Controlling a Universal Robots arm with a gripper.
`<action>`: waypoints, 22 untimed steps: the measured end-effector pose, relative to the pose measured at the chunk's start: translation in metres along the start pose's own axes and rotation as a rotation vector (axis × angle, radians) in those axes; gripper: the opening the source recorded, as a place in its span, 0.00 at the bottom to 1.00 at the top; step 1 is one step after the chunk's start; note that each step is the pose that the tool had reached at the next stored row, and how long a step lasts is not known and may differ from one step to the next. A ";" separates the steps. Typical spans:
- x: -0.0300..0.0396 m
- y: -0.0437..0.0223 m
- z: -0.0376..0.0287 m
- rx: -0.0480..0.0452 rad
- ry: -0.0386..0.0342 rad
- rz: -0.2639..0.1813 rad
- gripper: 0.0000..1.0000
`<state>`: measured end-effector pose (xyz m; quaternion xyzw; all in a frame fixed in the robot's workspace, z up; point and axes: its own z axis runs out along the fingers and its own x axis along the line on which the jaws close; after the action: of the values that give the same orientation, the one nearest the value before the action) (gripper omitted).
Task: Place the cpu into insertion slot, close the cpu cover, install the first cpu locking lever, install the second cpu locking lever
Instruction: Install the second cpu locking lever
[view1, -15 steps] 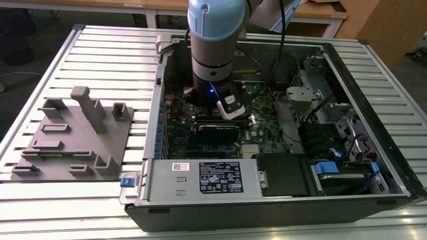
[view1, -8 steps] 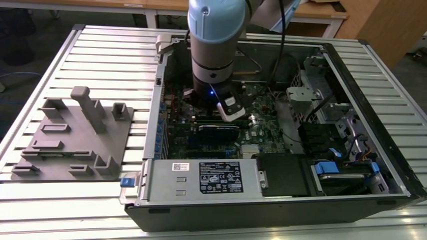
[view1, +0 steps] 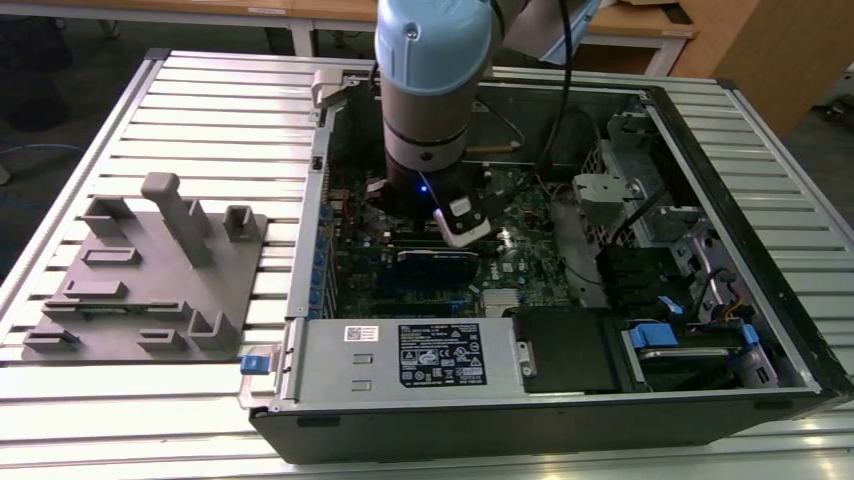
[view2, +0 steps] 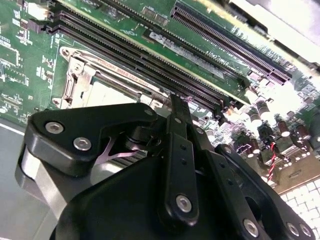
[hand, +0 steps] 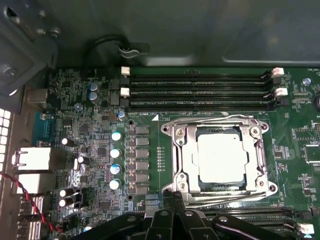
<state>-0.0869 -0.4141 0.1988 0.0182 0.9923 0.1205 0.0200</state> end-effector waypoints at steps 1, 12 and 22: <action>0.0000 -0.0003 0.0001 -0.0040 0.0002 0.000 0.10; 0.0002 -0.0018 0.0041 -0.0315 0.0010 0.001 0.10; 0.0007 -0.0027 0.0077 -0.0322 0.0008 0.001 0.10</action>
<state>-0.0874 -0.4149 0.1906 0.0185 0.9903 0.1365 0.0198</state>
